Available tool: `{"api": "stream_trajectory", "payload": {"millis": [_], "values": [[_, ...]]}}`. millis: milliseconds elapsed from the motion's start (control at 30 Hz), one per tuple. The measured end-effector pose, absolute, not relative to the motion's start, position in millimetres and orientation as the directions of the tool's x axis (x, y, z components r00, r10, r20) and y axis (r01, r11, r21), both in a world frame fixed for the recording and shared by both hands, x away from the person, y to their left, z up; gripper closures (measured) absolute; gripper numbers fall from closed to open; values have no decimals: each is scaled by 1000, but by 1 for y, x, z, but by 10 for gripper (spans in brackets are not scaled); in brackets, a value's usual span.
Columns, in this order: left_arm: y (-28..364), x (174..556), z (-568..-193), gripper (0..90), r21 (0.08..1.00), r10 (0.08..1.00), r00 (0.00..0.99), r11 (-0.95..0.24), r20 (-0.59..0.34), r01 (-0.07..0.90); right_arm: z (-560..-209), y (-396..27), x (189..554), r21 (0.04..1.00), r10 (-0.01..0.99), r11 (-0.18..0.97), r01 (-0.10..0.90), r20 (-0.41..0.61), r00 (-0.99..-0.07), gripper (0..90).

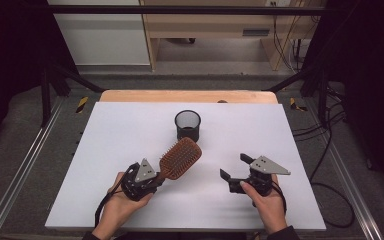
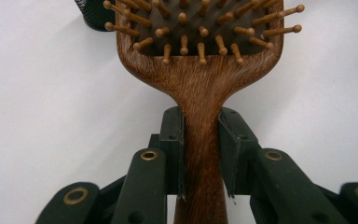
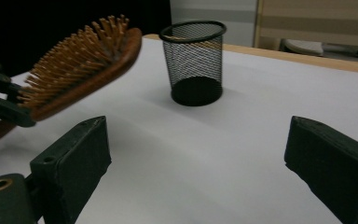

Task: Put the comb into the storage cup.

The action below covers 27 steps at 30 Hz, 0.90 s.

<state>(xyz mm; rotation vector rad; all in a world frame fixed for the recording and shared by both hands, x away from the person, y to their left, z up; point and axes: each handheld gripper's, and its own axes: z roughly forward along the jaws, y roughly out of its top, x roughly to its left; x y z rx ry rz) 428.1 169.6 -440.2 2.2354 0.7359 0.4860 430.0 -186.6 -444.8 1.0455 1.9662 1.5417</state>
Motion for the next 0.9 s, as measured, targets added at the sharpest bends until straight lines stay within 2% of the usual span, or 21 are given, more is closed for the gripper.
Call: {"api": "stream_trajectory", "payload": {"millis": [333, 567, 900], "values": [[168, 419, -438, 730, 769, 638, 754, -557, 156, 313, -451, -154, 436, 933, 681, 65, 355, 218, -699, 64], [173, 418, -437, 729, 785, 659, 742, -521, 122, 334, -450, -128, 433, 943, 651, 74, 324, 200, -732, 98], [176, 417, -435, 729, 809, 674, 730, -489, 113, 326, -446, -112, 439, 902, 570, -41, 429, 374, -731, 52]]}}
